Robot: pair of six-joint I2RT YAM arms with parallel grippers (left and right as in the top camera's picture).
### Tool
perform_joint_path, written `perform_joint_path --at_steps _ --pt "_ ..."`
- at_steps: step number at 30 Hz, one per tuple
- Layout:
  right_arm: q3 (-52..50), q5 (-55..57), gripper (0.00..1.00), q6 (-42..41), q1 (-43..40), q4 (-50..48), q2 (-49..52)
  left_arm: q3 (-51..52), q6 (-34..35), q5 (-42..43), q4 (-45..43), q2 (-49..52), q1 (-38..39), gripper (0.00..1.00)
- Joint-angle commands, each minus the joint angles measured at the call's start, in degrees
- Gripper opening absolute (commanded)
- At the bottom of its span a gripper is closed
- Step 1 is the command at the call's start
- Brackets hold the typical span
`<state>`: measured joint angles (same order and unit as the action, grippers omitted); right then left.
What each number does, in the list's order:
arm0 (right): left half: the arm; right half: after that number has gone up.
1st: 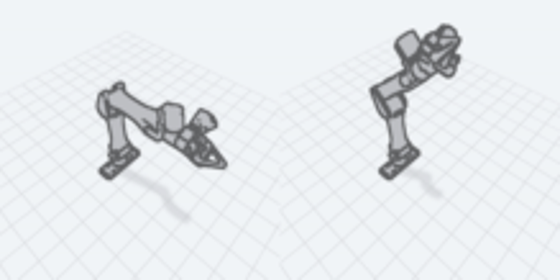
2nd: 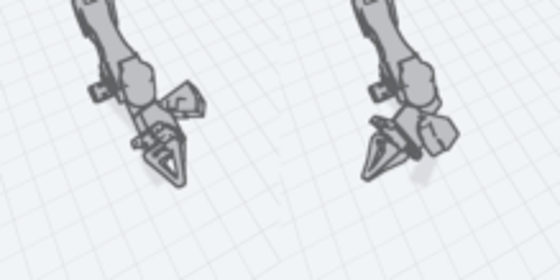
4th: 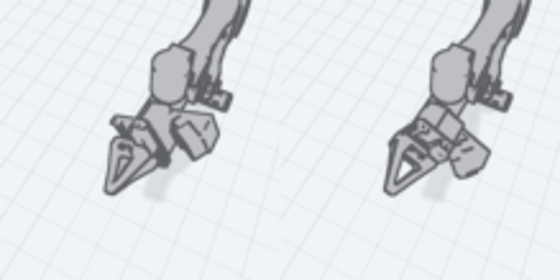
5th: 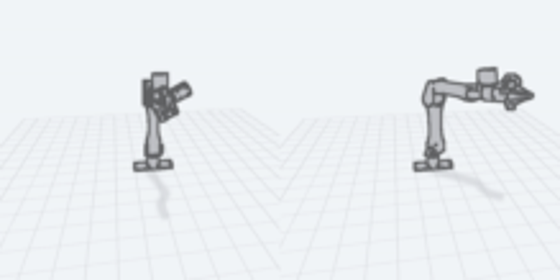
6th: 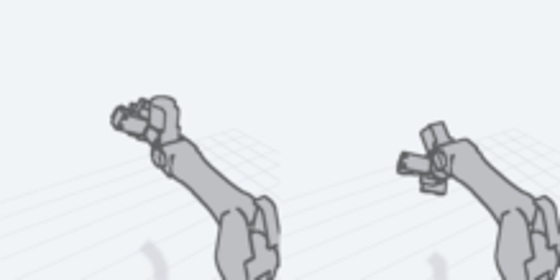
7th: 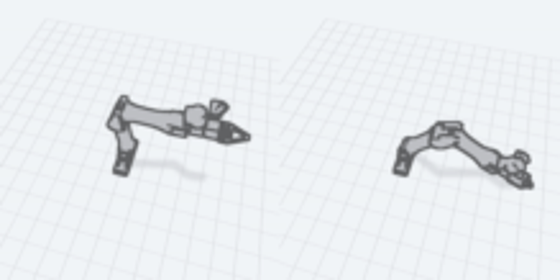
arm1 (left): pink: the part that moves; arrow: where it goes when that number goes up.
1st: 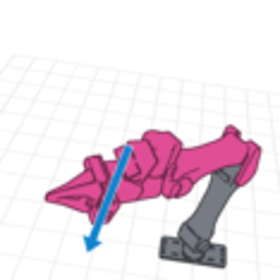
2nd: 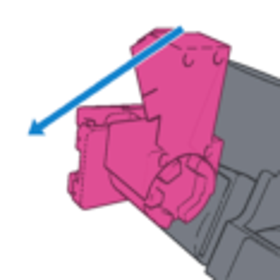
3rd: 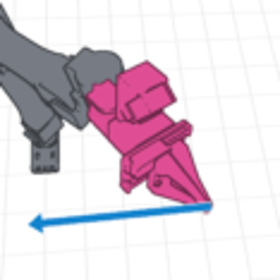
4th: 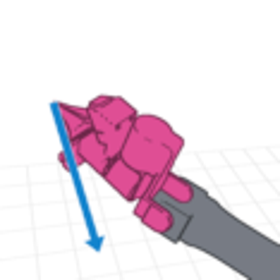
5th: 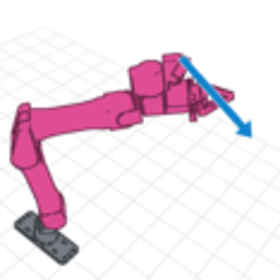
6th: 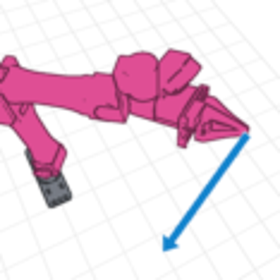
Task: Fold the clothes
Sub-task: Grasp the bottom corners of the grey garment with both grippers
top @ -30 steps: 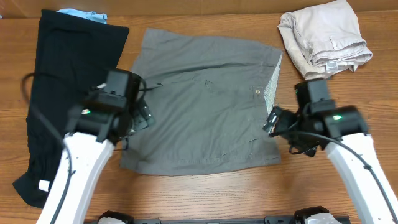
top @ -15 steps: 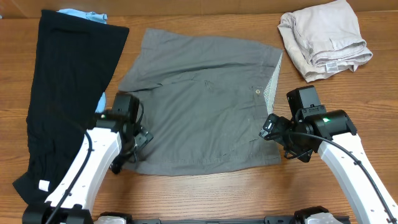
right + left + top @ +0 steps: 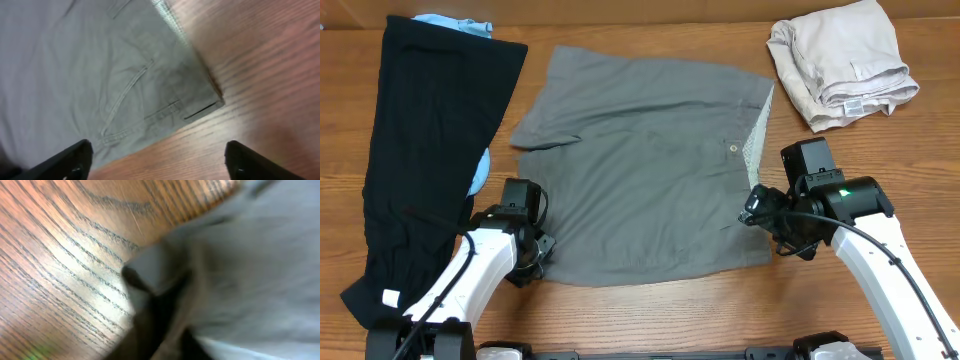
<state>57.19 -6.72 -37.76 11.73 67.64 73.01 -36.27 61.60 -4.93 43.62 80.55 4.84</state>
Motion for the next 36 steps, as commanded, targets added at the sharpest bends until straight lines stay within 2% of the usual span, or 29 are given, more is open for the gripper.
perform_joint_path --at_steps 1,8,17,20,25,30,32,34,36 --pt "-0.66 -0.33 0.82 -3.32 0.28 0.85 -0.24 0.92 0.79 -1.18 -0.11 -0.04 -0.33 0.04" --pt "-8.2 -0.48 0.77 -9.27 0.28 -0.22 -0.22 0.9 0.76 -0.98 -0.17 -0.04 -0.33 0.04" --pt "-19.67 -1.31 0.77 -12.44 0.28 -12.68 -0.22 0.9 -2.64 0.13 -0.13 -0.04 -0.33 0.04" --pt "-22.88 -1.29 0.72 -14.91 0.28 -18.73 -0.22 0.9 -2.86 0.57 -0.35 -0.04 -0.33 0.04" --pt "-26.95 -1.29 0.56 -16.31 0.28 -25.9 -0.22 0.9 -2.86 1.05 -1.01 -0.04 -0.33 0.04" --pt "-28.48 -1.29 0.4 -16.31 0.28 -26.47 -0.22 0.68 -2.93 1.18 -2.43 -0.07 -0.33 0.04" --pt "-28.48 -1.42 0.27 -16.28 0.26 -26.47 -0.24 -0.2 -3.82 1.33 -2.32 -0.07 -0.33 0.04" --pt "-28.28 -1.99 0.04 -16.28 0.26 -26.49 -0.24 -2.16 -7.52 2.25 -1.77 -0.11 -0.33 0.04" --pt "-27.58 -2.6 0.04 -15.8 0.26 -26.18 -0.42 -5.57 -10.56 2.67 0.9 -0.09 -0.33 0.04"
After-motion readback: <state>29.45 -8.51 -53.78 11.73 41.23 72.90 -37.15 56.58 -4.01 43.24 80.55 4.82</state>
